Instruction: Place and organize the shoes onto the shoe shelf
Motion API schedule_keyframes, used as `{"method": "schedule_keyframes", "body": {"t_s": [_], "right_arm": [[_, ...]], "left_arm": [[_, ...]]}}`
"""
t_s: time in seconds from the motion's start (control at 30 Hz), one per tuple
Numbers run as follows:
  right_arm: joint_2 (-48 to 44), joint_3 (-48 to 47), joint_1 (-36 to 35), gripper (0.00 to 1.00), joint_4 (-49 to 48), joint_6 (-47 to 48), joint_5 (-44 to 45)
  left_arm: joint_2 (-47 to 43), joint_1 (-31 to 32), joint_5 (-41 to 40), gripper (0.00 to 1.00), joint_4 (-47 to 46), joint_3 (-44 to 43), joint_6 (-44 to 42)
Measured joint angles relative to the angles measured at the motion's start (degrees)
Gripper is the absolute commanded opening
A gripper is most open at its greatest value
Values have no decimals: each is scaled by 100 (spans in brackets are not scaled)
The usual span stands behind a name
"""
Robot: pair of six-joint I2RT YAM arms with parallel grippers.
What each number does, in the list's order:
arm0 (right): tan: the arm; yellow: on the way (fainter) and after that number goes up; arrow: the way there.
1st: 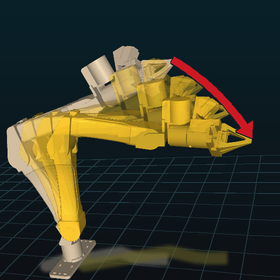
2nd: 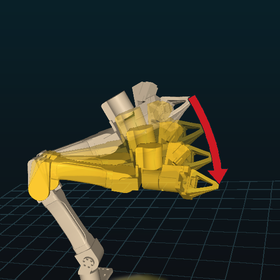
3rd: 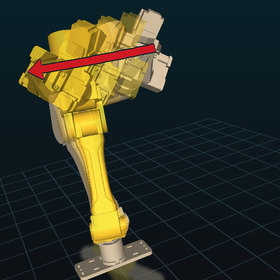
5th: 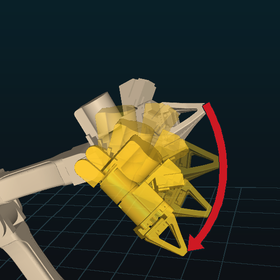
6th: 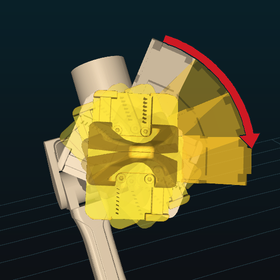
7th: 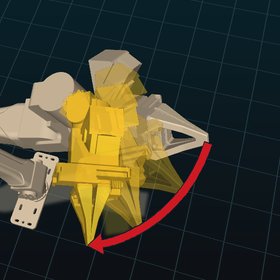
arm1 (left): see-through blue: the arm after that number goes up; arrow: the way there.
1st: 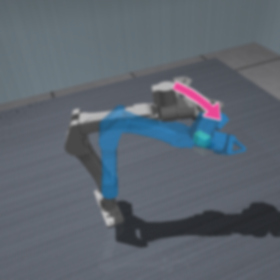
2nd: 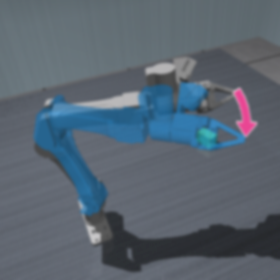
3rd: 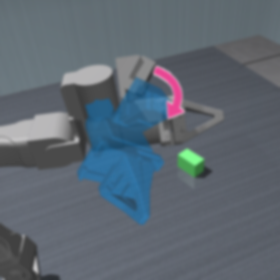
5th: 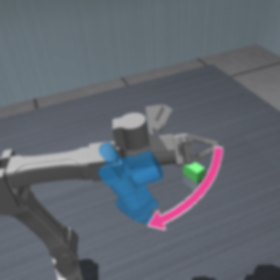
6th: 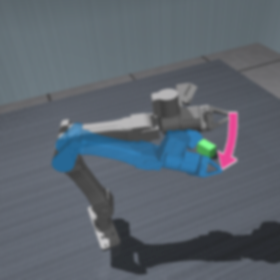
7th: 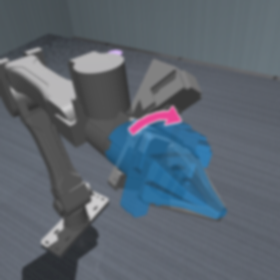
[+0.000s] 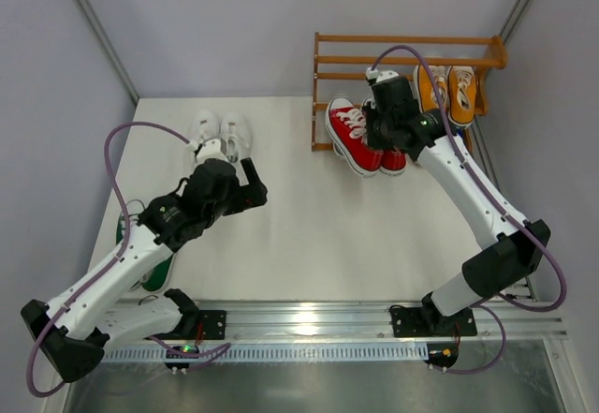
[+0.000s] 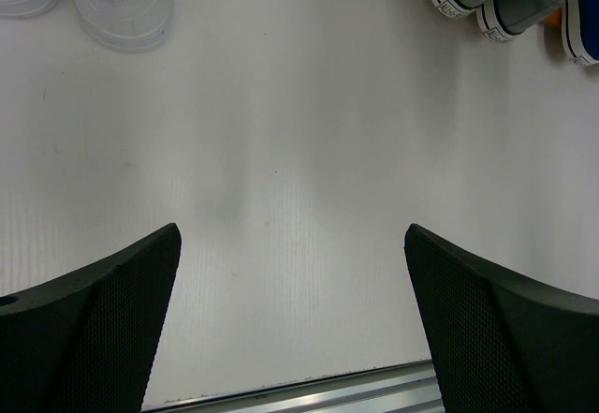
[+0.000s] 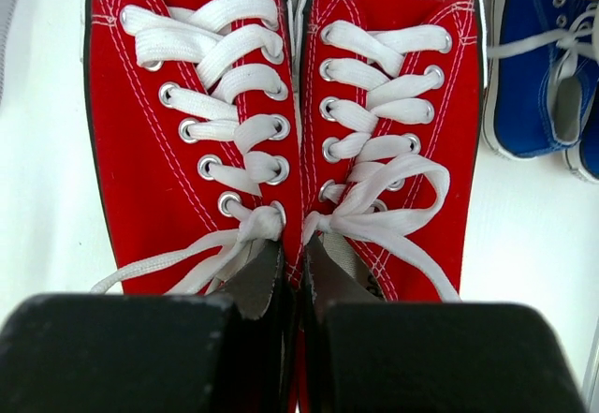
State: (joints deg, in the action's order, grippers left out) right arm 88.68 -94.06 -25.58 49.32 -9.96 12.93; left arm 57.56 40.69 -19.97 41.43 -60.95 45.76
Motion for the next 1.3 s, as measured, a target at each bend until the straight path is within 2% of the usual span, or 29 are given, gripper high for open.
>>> {"method": "schedule_keyframes", "body": {"t_s": [0.23, 0.53, 0.83, 1.07, 1.3], "right_arm": [[-13, -107, 59, 4, -271, 72, 256], [1093, -549, 247, 4, -1303, 70, 844], [2601, -1624, 315, 4, -2011, 120, 1097], [3145, -2708, 490, 4, -2055, 210, 1067], [3348, -3283, 813, 4, -1899, 229, 949]], "left_arm": [[9, -46, 4, 100, 4, 0, -63], [116, -144, 28, 100, 9, -2, -142], [68, -258, 17, 99, 212, 0, -146], [-149, -315, -20, 100, 321, 0, -140], [-116, -372, -28, 100, 323, 0, -129]]}}
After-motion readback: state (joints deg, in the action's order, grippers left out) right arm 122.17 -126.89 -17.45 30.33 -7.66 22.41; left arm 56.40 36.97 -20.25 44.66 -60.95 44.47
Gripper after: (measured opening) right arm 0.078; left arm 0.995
